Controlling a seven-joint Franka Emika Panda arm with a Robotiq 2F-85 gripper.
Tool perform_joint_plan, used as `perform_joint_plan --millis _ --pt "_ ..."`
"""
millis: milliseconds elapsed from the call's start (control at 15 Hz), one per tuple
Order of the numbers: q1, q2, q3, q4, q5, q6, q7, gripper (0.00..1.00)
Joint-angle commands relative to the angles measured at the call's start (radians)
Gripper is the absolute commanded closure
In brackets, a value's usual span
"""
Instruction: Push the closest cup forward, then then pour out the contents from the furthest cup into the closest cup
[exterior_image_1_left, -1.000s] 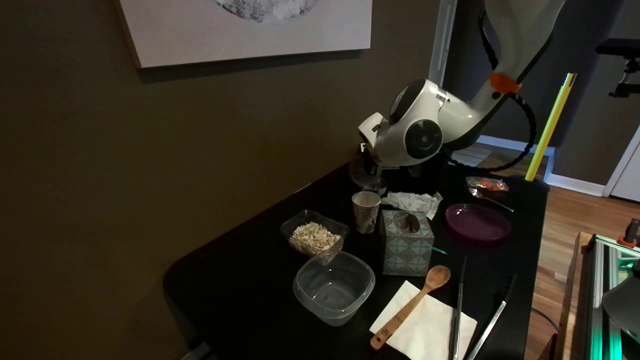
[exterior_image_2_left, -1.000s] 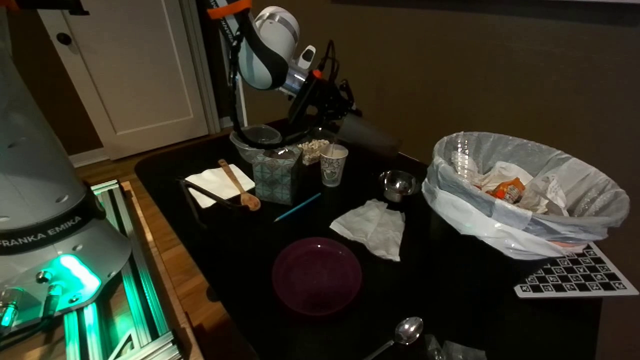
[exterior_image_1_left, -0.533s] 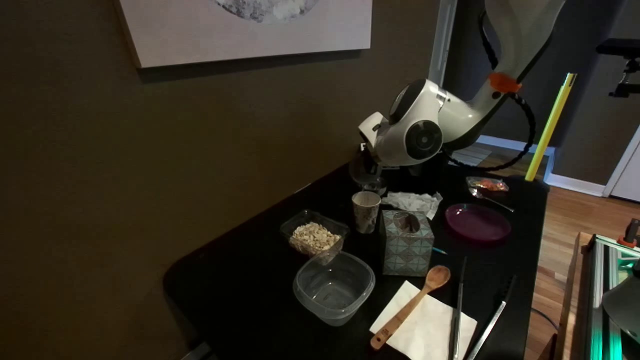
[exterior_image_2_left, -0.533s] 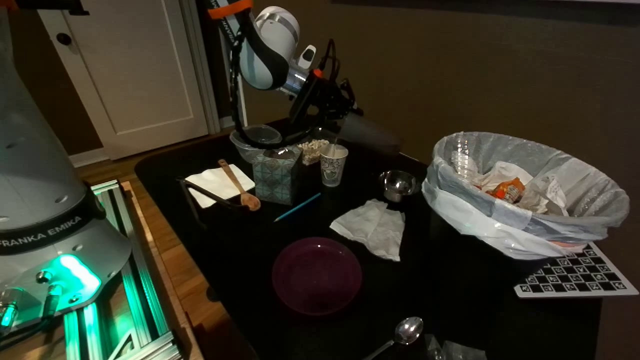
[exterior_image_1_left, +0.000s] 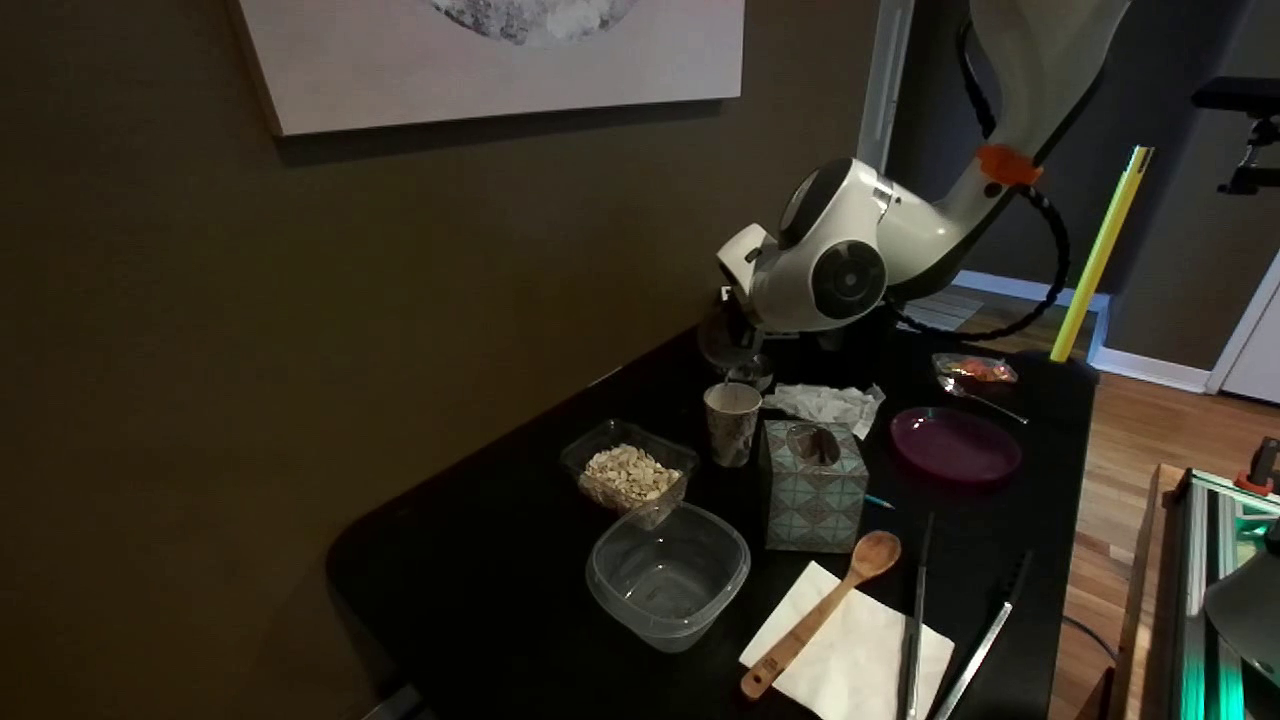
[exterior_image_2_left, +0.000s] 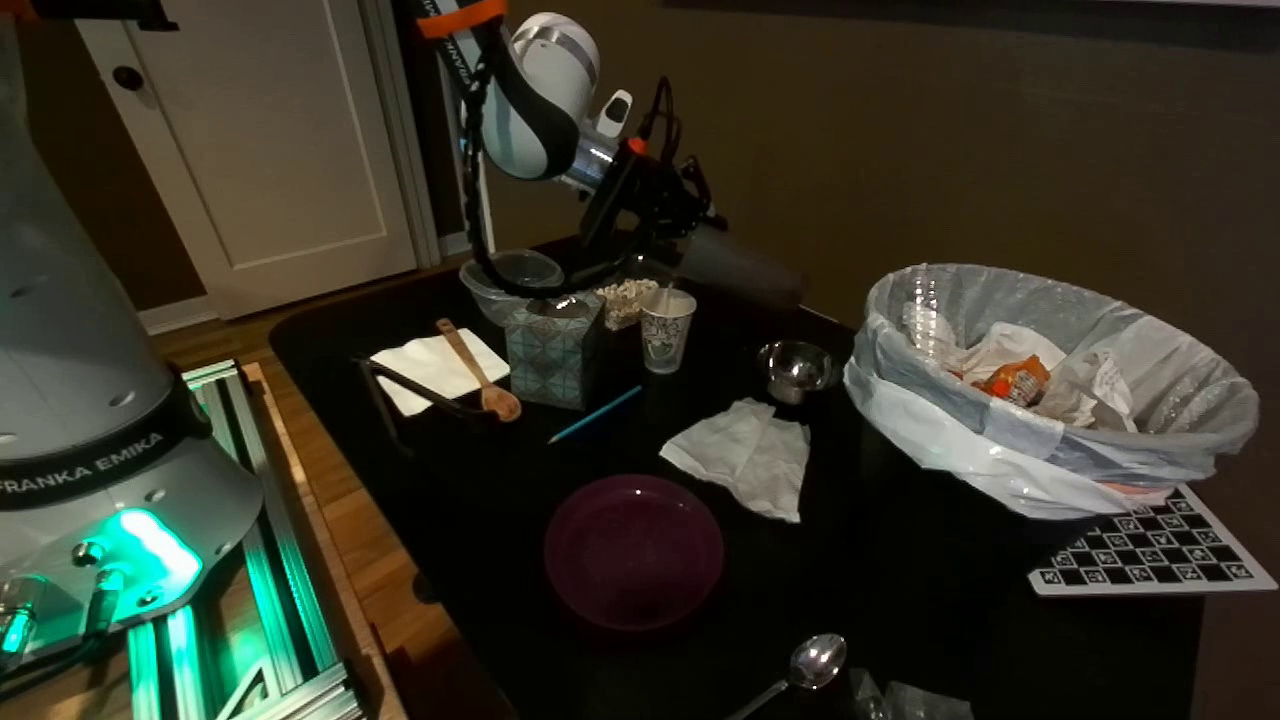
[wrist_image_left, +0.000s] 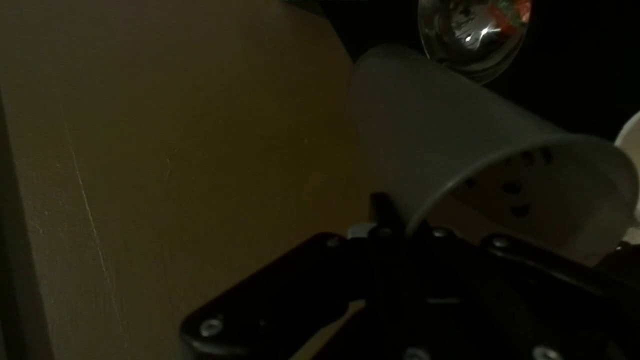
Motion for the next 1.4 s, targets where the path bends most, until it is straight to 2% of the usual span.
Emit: perform_joint_plan --millis 0,1333 --pt "-0.015 -0.025 0.020 -0.025 -0.038 -0.038 0.015 0.99" --pt "-0.025 -0.028 0.020 -0.028 -0.014 -0.023 -0.003 0.99"
